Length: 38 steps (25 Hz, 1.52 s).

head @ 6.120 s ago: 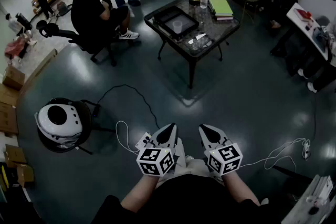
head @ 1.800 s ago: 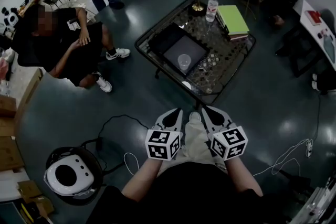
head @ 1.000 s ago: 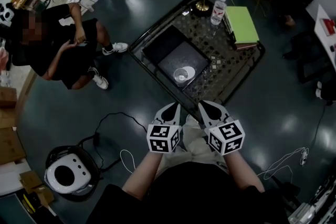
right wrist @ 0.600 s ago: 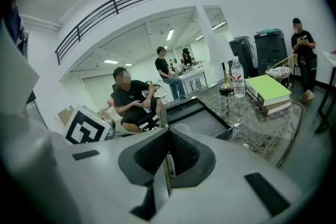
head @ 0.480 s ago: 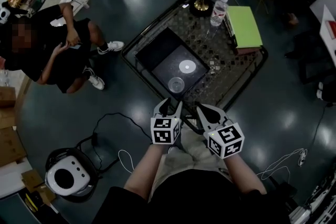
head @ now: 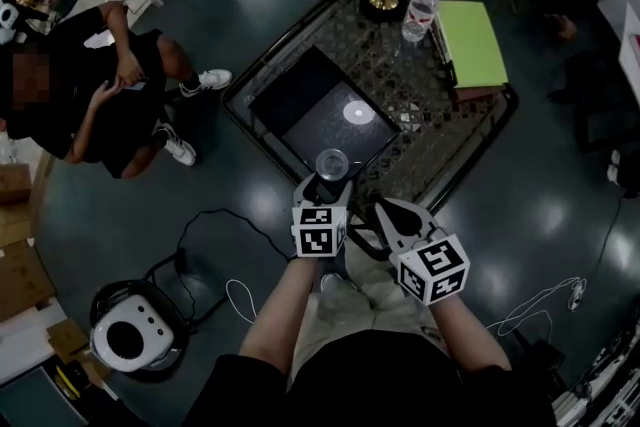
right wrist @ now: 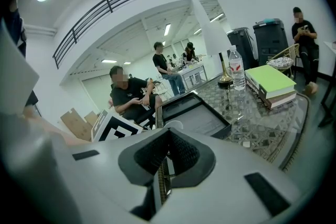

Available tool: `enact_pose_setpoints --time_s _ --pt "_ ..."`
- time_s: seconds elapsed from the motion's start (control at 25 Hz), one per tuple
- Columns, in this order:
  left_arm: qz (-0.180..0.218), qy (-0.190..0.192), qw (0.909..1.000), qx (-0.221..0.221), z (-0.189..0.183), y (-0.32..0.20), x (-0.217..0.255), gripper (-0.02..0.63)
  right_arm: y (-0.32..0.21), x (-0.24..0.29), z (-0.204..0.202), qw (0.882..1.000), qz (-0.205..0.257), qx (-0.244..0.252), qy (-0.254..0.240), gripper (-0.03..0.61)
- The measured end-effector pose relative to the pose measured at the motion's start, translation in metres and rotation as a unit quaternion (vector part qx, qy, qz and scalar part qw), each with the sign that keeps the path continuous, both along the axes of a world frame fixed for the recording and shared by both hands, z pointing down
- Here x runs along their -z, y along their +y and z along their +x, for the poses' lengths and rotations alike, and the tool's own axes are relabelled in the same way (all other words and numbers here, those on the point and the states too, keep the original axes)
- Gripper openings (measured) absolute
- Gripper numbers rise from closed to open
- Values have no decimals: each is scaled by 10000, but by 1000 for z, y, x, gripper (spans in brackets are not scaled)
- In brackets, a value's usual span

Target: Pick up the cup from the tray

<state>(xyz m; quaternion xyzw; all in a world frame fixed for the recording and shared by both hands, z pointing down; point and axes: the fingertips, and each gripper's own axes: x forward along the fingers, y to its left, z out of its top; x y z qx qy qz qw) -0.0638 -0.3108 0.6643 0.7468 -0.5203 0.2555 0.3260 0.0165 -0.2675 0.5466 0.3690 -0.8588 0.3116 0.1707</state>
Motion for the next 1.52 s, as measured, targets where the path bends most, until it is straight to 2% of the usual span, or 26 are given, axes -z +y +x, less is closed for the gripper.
enact_pose_setpoints --time_s 0.4,0.68,1.08,1.52 --pt "-130 -313 9994 55 -1 -23 -20 282 -2 -7 6 9999 -108 -84 -44 11" --pt "-68 -642 9979 53 -3 -34 -25 281 2 -11 13 9998 -173 -125 -7 11" --pt "-40 -561 9984 88 -2 -27 -21 275 2 -7 15 9998 -84 -168 -40 11" --pt "249 -385 9989 48 -2 -20 14 273 8 5 8 9998 102 -181 -35 11"
